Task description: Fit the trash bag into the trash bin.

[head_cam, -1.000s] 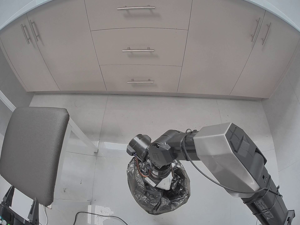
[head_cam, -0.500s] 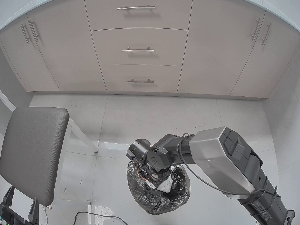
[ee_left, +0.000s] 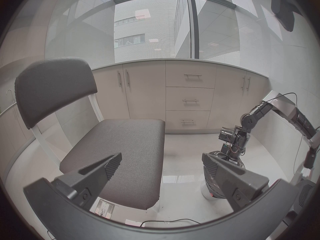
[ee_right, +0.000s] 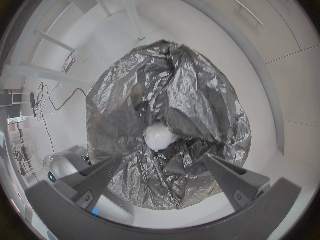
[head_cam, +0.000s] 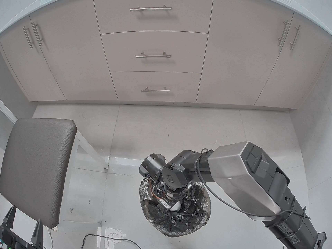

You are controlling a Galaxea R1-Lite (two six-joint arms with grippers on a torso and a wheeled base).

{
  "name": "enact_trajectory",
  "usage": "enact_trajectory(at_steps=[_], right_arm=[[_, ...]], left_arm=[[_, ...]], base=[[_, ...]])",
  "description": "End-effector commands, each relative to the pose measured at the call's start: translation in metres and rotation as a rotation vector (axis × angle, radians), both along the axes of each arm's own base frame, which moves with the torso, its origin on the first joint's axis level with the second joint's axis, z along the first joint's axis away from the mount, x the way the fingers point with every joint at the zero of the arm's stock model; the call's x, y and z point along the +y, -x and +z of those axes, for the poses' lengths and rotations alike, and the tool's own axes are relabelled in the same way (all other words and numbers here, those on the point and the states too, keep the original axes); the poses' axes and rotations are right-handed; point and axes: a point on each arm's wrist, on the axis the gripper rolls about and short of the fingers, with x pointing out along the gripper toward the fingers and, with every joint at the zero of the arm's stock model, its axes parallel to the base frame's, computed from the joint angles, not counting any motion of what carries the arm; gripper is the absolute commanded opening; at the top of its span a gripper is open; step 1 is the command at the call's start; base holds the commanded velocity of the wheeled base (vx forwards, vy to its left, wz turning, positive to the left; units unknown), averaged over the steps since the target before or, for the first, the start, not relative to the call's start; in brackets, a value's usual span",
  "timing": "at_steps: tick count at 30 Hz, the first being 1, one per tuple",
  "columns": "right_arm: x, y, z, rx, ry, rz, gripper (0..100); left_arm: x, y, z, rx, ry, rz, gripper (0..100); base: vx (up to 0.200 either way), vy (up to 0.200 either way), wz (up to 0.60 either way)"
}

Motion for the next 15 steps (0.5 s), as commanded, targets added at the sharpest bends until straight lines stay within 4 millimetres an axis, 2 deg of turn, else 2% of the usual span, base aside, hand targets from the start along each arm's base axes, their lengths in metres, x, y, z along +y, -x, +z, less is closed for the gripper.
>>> enact_trajectory(at_steps=[1,15], right_arm=[[0.0014,-0.0014,-0.0038,-0.007,-0.010,0.000,100],[0.0015,-0.0015,-0.0124,0.002,-0.001,-0.005,100]], left_arm=[[0.0000,0.0004,-0.0036,-0.005,0.000,0.000,100],[0.0000,0.0004,-0.0036,-0.005,0.000,0.000,100]], base=[[0.000,0.000,0.00],[0.000,0.000,0.00]])
